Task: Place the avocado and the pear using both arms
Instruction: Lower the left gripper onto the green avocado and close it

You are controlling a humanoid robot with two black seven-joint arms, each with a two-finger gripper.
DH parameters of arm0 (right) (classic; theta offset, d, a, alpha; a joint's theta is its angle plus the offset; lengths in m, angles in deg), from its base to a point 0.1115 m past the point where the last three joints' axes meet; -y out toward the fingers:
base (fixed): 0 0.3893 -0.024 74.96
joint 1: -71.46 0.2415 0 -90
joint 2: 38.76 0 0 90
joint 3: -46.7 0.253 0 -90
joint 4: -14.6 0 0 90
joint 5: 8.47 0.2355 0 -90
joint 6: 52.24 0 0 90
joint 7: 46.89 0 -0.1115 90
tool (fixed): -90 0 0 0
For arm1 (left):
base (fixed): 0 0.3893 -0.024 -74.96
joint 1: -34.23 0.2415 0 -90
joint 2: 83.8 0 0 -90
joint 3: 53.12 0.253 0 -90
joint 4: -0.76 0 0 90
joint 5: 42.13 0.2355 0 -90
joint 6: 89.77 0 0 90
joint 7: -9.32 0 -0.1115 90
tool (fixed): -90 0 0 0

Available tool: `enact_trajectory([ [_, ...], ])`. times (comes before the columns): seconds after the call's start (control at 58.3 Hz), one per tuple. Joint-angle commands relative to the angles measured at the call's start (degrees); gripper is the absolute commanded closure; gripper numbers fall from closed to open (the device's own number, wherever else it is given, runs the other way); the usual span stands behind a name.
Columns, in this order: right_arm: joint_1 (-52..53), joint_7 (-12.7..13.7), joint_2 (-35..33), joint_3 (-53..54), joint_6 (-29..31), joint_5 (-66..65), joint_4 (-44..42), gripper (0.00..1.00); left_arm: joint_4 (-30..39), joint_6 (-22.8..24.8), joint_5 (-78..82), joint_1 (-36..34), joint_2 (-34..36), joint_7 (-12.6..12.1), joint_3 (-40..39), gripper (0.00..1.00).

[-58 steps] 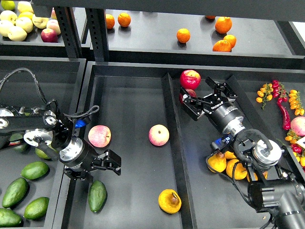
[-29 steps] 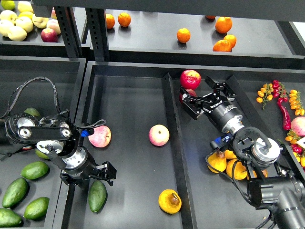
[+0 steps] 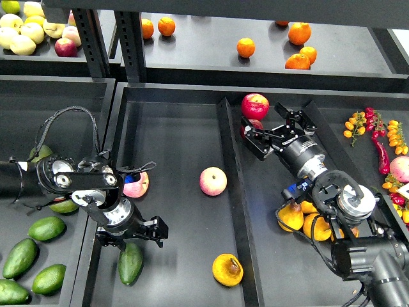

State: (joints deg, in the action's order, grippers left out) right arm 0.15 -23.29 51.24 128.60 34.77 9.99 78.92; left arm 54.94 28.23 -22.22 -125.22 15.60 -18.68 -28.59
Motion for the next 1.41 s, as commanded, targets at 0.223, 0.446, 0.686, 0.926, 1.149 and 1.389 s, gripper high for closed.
enact_trajectory([
  [0.223,-0.1,0.0,0.0,0.1,1.1,0.0,-0.2,0.01,-1.0,0.0,0.0,0.4,-0.1,0.0,1.0,0.01],
  [0.446,-0.1,0.0,0.0,0.1,1.2,0.0,-0.2,0.01,-1.5,0.0,0.0,0.5,-0.3,0.0,2.1,0.01],
  [0.686,-0.2,0.1,0.0,0.1,2.0,0.0,-0.2,0.01,-2.1,0.0,0.0,0.5,-1.0,0.0,2.6,0.01],
  [0.926,-0.2,0.1,0.0,0.1,2.1,0.1,-0.2,0.01,-4.7,0.0,0.0,0.6,-3.2,0.0,4.1,0.01],
  [1.149,-0.3,0.1,0.0,0.1,2.3,0.1,-0.2,0.01,-6.5,0.0,0.0,1.9,-4.7,0.0,4.6,0.01],
  [1.389,-0.4,0.1,0.0,0.2,2.4,0.1,-0.2,0.01,-6.7,0.0,0.0,2.7,-4.7,0.0,4.7,0.01],
])
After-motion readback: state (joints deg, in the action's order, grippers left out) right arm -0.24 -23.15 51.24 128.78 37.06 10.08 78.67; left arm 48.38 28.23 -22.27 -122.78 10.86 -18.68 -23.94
